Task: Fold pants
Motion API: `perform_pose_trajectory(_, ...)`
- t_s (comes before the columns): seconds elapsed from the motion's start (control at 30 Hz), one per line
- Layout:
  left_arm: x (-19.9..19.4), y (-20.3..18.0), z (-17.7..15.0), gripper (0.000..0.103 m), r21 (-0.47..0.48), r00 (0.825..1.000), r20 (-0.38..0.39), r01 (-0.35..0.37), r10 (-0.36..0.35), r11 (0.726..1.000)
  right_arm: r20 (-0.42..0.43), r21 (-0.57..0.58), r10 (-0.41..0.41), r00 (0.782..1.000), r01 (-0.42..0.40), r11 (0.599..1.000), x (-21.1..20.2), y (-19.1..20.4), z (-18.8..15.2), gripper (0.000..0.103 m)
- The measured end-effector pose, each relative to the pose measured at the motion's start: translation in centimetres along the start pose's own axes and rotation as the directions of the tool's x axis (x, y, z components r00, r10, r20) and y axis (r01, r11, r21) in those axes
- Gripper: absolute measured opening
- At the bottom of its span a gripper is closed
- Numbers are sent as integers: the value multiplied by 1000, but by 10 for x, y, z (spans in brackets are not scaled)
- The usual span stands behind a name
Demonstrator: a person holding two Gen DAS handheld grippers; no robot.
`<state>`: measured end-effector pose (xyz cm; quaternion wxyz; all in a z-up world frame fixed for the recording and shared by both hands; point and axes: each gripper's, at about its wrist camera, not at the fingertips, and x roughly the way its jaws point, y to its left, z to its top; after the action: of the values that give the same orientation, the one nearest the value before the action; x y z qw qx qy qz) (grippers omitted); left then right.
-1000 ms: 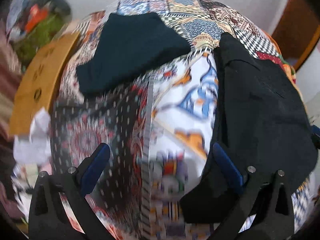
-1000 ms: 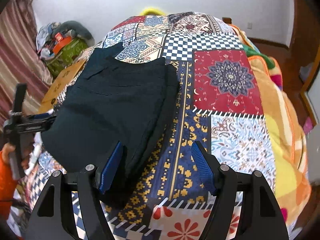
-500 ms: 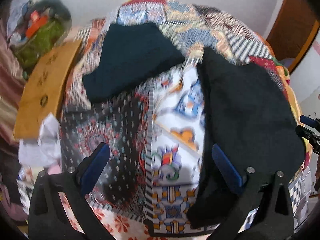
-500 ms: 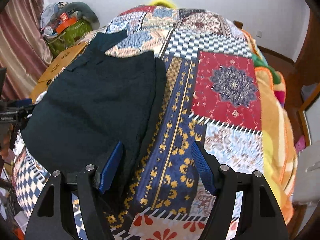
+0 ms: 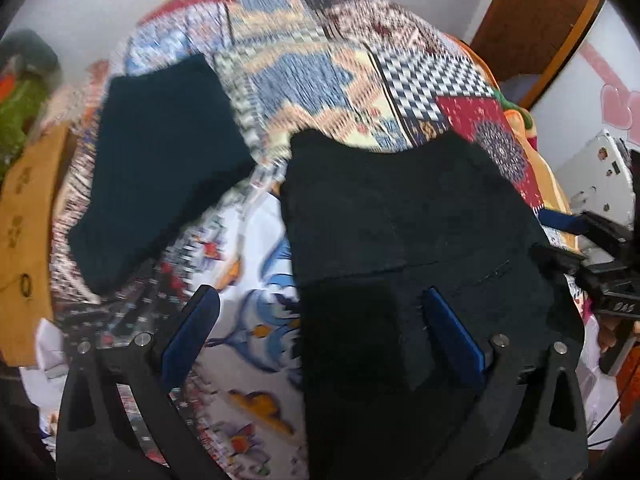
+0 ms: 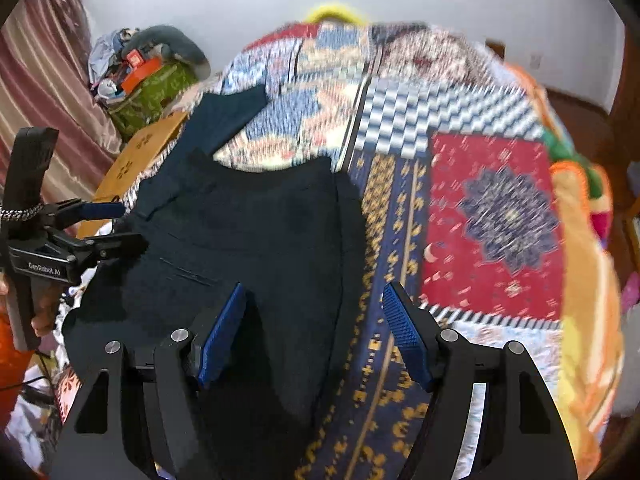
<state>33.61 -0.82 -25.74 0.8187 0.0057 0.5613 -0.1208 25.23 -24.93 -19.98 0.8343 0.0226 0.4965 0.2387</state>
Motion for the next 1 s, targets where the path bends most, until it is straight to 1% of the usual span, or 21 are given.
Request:
perform_pose_trajectory(0.07,8,2,1,103,-19,999,-17,46,-46,999,-35,25,32,999,-31,999,13,-5,-2,68)
perform_pose_trajectory(0.17,17,13,2,103,-84,991,-46,120,-124,989,-51,81,78,996,-74,994,21,-16,-4,78)
perform_pose_trajectory(0.23,20,18,3,103,-118,986,-57,151,-158,981,-71,113,122,990,-114,987,26,-22,-2,78)
perform_pose_trajectory(0.33,21,13,6,103,-102,985,-59,153,-160,983,-90,148,174,981,-160,976,33,-27,0,78)
perform_pose_trajectory(0.4,23,10,8,103,-99,983,-66,163,-170,982,-94,148,193,977,-178,973,34,-26,2,81)
perform_pose_trajectory(0.47,25,11,12,103,-109,979,-72,182,-191,977,-104,145,208,972,-192,970,36,-25,5,81)
perform_pose_trajectory(0.53,28,11,16,103,-115,978,-77,187,-196,976,-115,143,226,967,-209,967,38,-23,9,81)
perform_pose_trajectory(0.6,31,9,19,103,-108,978,-82,181,-190,978,-119,131,231,966,-215,968,40,-20,11,78)
perform_pose_trajectory(0.7,33,7,23,103,-98,981,-76,171,-179,980,-132,116,255,958,-241,964,45,-14,15,76)
perform_pose_trajectory(0.73,33,8,22,100,-108,983,-69,162,-169,981,-138,115,258,956,-243,963,47,-12,15,75)
perform_pose_trajectory(0.83,30,7,23,94,-116,988,-54,141,-148,983,-138,116,278,951,-263,958,48,-11,17,65)
perform_pose_trajectory(0.87,29,7,23,91,-114,988,-50,137,-143,984,-132,121,284,950,-269,956,48,-12,18,60)
perform_pose_trajectory(0.9,28,6,22,90,-112,989,-45,133,-139,985,-123,118,283,951,-269,956,47,-11,18,56)
perform_pose_trajectory(0.93,27,6,22,87,-110,990,-39,129,-134,986,-116,105,278,953,-267,958,46,-9,18,55)
perform_pose_trajectory(0.97,27,6,22,84,-109,991,-34,126,-131,986,-108,90,269,957,-260,961,45,-6,18,51)
perform_pose_trajectory(1.0,25,5,21,82,-108,992,-29,122,-126,987,-99,79,261,960,-253,964,43,-3,18,46)
